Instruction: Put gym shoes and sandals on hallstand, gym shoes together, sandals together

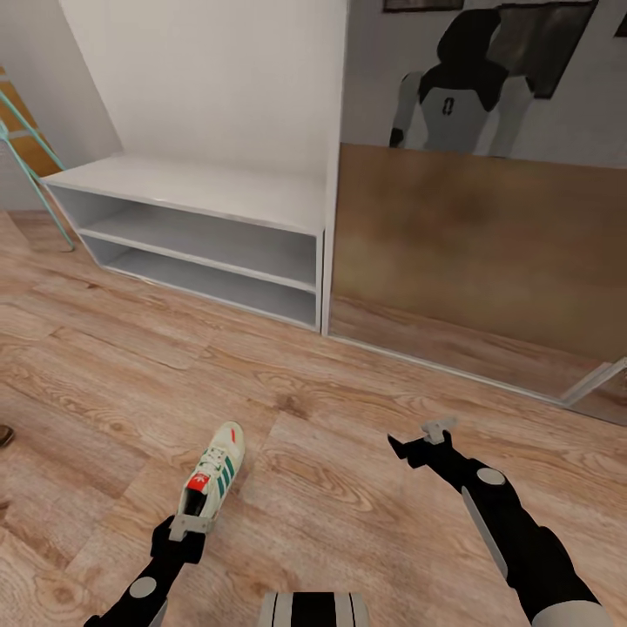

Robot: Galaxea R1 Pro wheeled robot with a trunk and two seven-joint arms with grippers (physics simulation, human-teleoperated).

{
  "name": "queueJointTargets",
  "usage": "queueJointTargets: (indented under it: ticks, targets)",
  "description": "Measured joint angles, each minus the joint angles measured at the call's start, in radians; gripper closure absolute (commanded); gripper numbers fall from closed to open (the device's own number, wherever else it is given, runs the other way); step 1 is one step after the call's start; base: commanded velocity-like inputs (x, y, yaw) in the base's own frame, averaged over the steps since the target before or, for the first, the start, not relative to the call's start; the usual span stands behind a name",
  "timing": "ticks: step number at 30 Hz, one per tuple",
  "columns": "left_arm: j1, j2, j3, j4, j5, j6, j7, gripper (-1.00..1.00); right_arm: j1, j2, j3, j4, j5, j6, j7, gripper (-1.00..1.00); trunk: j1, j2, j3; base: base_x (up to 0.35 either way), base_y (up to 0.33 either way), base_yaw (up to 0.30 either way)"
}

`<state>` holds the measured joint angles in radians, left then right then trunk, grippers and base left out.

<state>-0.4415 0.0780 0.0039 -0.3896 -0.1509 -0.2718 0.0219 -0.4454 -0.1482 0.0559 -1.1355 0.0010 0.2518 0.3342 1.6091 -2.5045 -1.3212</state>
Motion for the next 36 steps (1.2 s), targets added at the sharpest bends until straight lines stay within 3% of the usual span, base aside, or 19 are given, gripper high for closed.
queueJointTargets:
  ticks: [4,7,10,12,15,18,20,21,25,36]
  targets:
    - [0.008,0.001,0.028,0.010,0.005,-0.002,0.001,1.00,0.002,0.000,0.000,0.002,0.003,-0.004,-0.001,-1.00,-0.002,0.001,0.022,0.000,0.000,0.000]
    - [0.008,0.001,0.094,0.011,0.006,-0.006,0.000,1.00,0.006,-0.007,-0.002,0.048,0.005,-0.019,-0.002,-1.00,-0.003,0.002,0.038,0.000,0.000,0.000]
    - [0.009,0.005,0.142,0.011,0.004,-0.008,-0.001,1.00,0.016,-0.011,-0.004,0.135,0.005,-0.093,-0.010,-1.00,-0.004,0.002,0.054,0.000,0.000,0.000]
    - [0.011,0.012,0.182,0.012,0.003,-0.009,-0.001,1.00,0.020,-0.017,-0.004,0.244,0.006,-0.231,-0.060,-1.00,-0.005,0.003,0.065,0.000,0.000,0.000]
    - [0.035,0.027,0.209,0.011,0.005,-0.009,-0.001,1.00,0.023,-0.021,-0.003,0.351,0.013,-0.337,-0.144,-1.00,-0.007,0.004,0.081,0.000,0.000,0.000]
    - [0.064,0.031,0.261,0.007,0.006,-0.011,-0.001,1.00,0.049,-0.023,-0.003,0.488,0.017,-0.465,-0.191,-1.00,-0.008,0.004,0.098,0.000,0.000,0.000]
    - [0.089,0.031,0.320,0.008,0.008,-0.012,-0.001,1.00,0.071,-0.023,-0.005,0.775,0.015,-0.757,-0.202,-1.00,-0.009,0.005,0.109,0.000,0.000,0.000]
    - [0.098,0.031,0.330,0.008,0.007,-0.013,-0.001,1.00,0.072,-0.024,-0.006,0.846,0.013,-0.824,-0.202,-1.00,-0.013,0.011,0.113,0.000,0.000,0.000]
    - [0.113,0.031,0.347,0.002,0.008,-0.014,-0.002,1.00,0.072,-0.024,-0.007,0.927,0.011,-0.876,-0.203,-1.00,-0.028,0.039,0.132,0.000,0.000,0.000]
    - [0.120,0.030,0.351,-0.001,0.011,-0.014,-0.003,1.00,0.072,-0.026,-0.007,0.944,0.008,-0.882,-0.216,-1.00,-0.070,0.116,0.184,0.000,0.000,0.000]
